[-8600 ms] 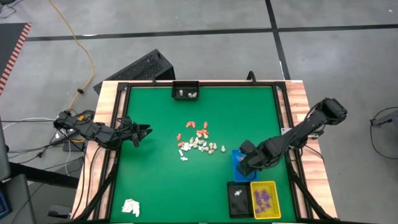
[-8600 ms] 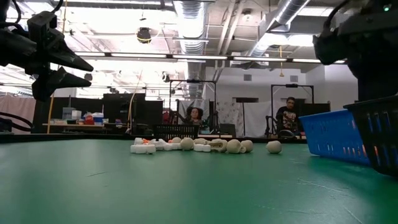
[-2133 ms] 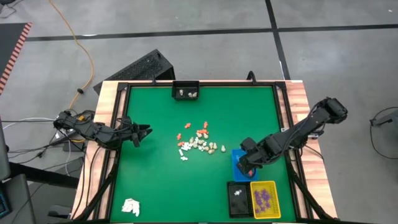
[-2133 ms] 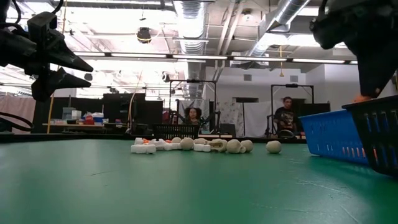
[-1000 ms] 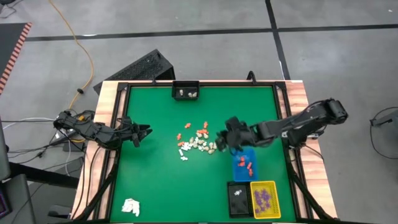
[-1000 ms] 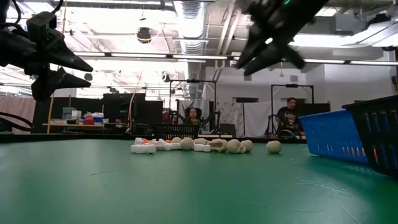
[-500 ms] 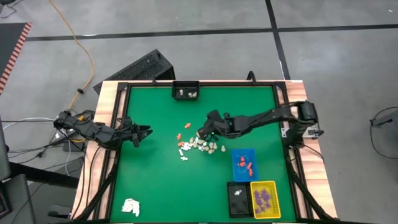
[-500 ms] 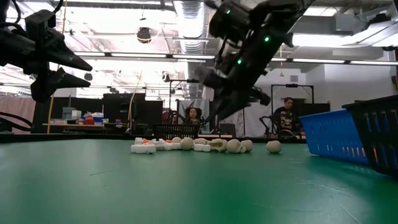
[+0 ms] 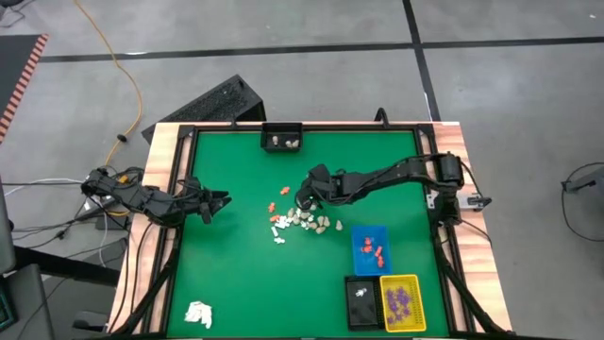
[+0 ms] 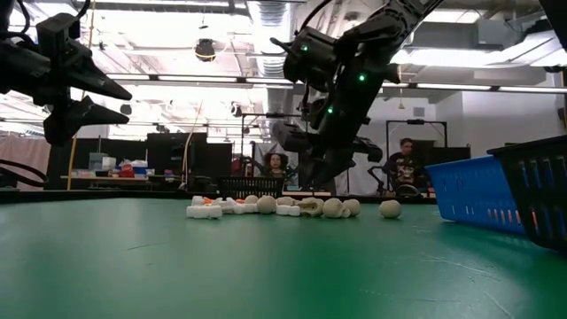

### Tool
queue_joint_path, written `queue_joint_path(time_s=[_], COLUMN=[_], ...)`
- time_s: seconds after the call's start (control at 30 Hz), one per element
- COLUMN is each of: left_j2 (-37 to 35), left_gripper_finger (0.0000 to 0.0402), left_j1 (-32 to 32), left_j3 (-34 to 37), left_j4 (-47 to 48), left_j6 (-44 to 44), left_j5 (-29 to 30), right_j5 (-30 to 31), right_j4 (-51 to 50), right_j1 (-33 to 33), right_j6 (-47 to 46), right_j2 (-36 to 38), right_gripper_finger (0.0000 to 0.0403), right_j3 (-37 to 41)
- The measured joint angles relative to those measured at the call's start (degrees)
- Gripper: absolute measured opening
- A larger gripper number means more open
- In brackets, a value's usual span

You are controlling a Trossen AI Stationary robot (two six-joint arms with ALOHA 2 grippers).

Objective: Sort Halloween decoration
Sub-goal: Put the orange skeleton toy into the blue bin

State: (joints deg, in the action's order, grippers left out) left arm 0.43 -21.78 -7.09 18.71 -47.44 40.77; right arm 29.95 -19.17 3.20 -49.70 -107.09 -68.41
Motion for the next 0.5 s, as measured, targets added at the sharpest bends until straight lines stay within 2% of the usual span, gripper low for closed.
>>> queue_joint_path(time_s=[0.5], left_j2=[0.3], left_gripper_finger=[0.0189], left_j1=[0.0], left_j3=[0.0], left_j4=[-0.2], left_j6=[-0.1], left_j5=[0.0], right_j5=[-1.1], right_j4=[4.2], right_j1=[-0.6], right_j6=[-4.0], right_j2=[-6.3], right_gripper_finger=[0.0111], right_j3=[-0.2])
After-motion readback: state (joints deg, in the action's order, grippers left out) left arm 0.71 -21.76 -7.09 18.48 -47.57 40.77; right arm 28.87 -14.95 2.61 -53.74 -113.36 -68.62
